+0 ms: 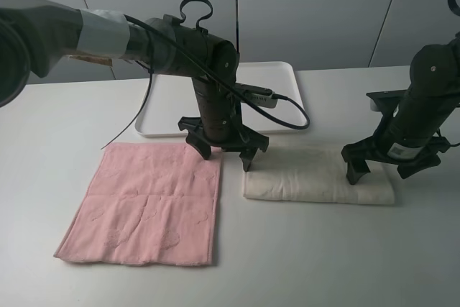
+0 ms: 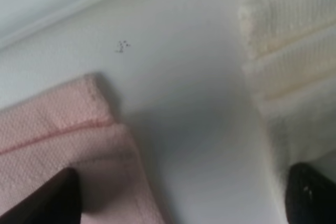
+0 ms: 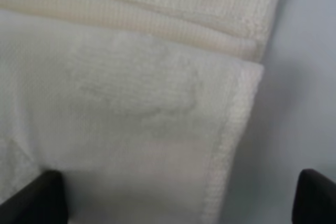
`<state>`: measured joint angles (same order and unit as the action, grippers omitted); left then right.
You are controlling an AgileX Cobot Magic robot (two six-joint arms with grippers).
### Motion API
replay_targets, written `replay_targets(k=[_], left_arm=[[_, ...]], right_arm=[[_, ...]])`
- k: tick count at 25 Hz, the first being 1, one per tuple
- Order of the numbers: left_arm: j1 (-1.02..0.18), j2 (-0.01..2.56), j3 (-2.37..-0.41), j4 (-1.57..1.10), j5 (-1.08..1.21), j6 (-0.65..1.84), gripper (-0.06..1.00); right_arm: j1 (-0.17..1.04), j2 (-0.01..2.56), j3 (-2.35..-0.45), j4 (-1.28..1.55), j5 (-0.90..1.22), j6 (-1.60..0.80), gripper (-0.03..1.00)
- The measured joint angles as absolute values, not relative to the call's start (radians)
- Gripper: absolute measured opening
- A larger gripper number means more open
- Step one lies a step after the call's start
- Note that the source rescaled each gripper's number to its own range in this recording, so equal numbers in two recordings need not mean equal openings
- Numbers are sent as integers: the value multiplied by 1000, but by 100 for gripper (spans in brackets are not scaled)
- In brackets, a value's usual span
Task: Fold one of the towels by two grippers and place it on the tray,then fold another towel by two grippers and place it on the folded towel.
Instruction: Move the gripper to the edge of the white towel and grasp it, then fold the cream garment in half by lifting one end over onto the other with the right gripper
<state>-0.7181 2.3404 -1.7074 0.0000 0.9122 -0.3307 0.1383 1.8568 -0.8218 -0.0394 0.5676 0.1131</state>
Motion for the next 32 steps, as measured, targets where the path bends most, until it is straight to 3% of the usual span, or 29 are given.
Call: replay_targets(k=[3,5,13,15,21,32], left_arm=[[-718,2340,-1707,0,912,-331,99],[-718,2340,-1707,0,910,-331,99],[-718,2340,-1707,0,907,-319,99],[-718,2340,-1707,0,905,-317,99],[-718,2340,-1707,0,899,-317,99],[-718,2341,-1707,0,899,-315,99]], right_arm=[[138,1865,-822,-39,563,116,74],[138,1877,-824,-34,560,116,69],[138,1897,-833,-22,567,116,64],[140,1899,-835,-7,567,116,56],[148,1902,-836,14,563,116,9],[148,1896,-836,47,569,79,9]])
